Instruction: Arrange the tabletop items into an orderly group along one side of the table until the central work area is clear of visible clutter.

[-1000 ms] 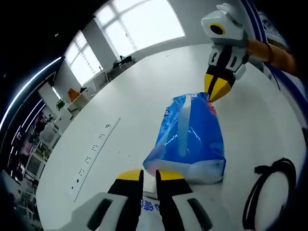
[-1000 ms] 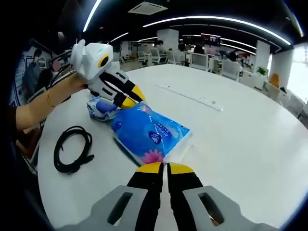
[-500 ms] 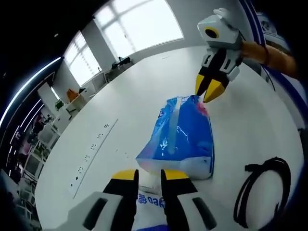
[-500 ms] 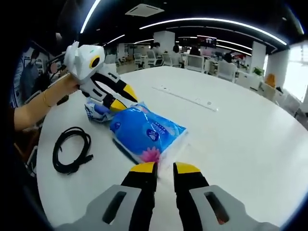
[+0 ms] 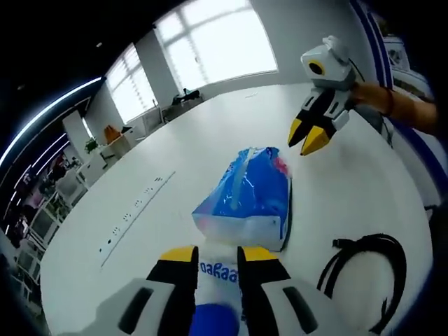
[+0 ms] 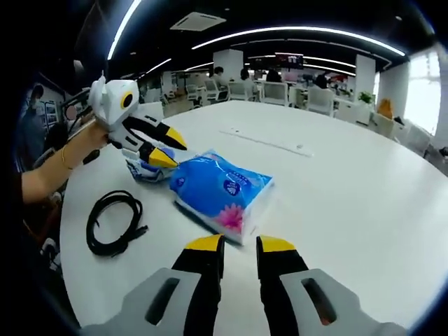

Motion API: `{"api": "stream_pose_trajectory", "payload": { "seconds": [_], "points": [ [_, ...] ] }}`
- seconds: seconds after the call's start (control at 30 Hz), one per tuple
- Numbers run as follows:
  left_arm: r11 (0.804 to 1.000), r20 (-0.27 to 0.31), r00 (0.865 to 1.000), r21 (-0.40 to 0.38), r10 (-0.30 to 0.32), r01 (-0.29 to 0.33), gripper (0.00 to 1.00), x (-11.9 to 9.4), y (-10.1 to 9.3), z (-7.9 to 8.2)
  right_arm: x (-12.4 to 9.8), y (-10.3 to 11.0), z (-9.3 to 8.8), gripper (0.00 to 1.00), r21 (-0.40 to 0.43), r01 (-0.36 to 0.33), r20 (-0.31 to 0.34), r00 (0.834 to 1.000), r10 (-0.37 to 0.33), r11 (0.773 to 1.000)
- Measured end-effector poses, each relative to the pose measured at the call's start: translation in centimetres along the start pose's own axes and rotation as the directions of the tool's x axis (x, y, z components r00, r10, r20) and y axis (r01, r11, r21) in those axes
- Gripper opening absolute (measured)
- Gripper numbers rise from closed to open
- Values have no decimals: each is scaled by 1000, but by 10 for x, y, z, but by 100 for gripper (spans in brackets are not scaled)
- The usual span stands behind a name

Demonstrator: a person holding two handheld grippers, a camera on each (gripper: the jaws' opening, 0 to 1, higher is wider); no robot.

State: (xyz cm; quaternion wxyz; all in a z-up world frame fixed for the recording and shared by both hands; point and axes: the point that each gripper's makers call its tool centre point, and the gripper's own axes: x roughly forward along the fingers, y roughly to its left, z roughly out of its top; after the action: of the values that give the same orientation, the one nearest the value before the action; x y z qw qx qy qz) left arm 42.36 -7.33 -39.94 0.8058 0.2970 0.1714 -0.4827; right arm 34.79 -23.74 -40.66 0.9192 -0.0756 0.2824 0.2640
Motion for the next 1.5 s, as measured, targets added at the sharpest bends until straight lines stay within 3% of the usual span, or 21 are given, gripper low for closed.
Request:
{"api": "stream_pose_trajectory", "payload": {
  "seconds": [0.07, 0.17, 0.4, 0.77, 1.1, 1.5],
  "points": [
    [1000, 9, 1000, -6, 14, -14, 21, -9, 0, -2, -2, 6, -2, 17, 10, -12, 2, 1000, 12, 1000],
    [999, 68, 997, -45, 28, -25, 21, -24, -3, 1, -3, 15, -3, 17, 13, -19, 16, 1000, 19, 1000],
    [998, 74, 996, -50, 46, -42, 21, -44, -9, -7, -2, 42, -9, 17, 7, -66, 2, 998, 66, 998],
    [997, 81, 996, -70, 45, -39, 21, -51, -17, -17, 8, 82, -16, 16, -19, -132, -41, 991, 131, 991],
    [996, 75, 996, -75, 47, -42, 21, -56, -21, -25, 15, 103, -18, 16, -51, -159, -59, 986, 156, 986],
    [995, 73, 995, -86, 63, -57, 21, -65, -21, -35, 26, 133, -18, 16, -29, -203, -88, 976, 200, 979]
  ]
}}
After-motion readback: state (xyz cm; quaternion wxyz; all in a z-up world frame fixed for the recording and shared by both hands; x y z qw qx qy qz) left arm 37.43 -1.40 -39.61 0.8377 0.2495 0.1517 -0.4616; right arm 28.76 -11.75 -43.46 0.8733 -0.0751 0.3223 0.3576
